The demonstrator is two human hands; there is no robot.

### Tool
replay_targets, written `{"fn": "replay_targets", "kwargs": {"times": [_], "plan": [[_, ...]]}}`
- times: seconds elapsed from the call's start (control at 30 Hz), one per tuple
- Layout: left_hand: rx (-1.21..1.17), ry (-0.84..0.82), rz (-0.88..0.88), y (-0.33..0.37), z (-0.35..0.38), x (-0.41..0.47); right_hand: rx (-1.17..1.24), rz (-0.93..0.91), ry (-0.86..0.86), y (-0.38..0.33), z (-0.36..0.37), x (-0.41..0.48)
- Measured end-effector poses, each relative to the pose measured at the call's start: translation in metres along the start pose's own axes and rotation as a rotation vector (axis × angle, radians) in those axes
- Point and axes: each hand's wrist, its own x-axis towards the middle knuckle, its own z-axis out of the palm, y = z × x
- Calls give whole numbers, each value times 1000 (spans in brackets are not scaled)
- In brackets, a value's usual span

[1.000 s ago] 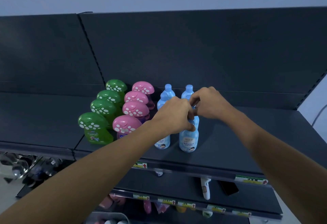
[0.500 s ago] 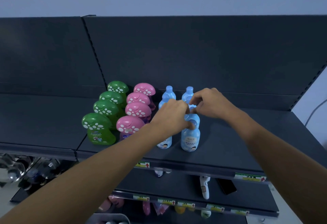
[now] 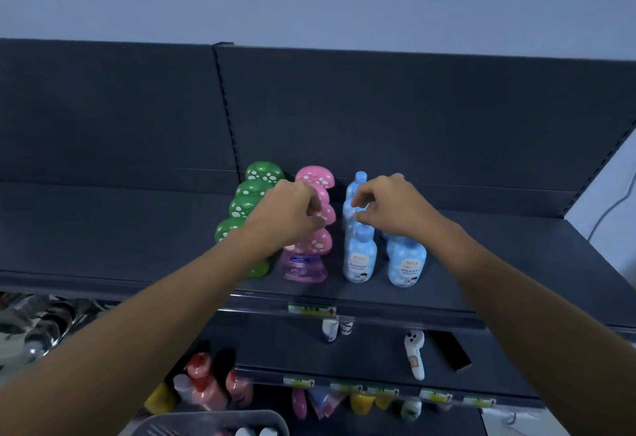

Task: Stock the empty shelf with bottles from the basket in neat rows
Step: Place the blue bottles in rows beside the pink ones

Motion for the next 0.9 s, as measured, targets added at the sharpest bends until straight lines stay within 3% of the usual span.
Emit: {"fn": "replay_targets", "kwargs": {"times": [0.5, 0.73, 0.9], "plan": [[-37, -215, -84, -194, -37, -135, 64, 79, -105, -203, 127, -42], [-48, -317, -152, -264, 4, -195, 123, 137, -241, -247, 212, -66], [-57, -468, -246, -303, 73, -244, 138, 203, -380, -250, 300, -98]]}}
